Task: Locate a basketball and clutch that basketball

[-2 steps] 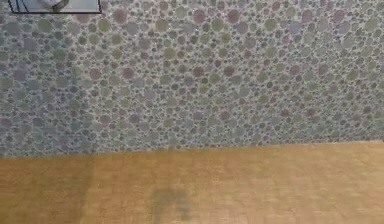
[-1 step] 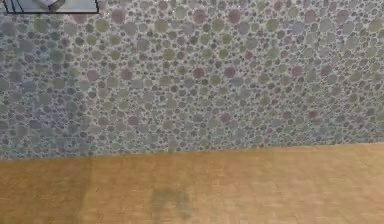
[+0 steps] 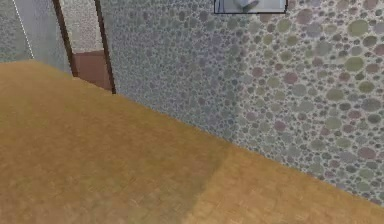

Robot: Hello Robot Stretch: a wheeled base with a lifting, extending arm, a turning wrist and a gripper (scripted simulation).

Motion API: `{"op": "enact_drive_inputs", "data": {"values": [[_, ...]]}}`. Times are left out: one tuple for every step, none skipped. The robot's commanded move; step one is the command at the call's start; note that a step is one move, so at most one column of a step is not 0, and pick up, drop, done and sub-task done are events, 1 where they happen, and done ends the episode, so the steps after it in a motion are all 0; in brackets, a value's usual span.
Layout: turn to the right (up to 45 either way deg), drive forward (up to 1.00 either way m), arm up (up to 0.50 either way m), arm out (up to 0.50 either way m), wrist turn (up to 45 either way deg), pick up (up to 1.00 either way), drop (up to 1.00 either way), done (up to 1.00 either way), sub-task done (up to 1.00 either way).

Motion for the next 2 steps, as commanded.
{"op": "enact_drive_inputs", "data": {"values": [[0.0,0.45,0.0,0.0,0.0,0.0,0.0,0.0,0.0],[-33.0,0.0,0.0,0.0,0.0,0.0,0.0,0.0,0.0]]}}
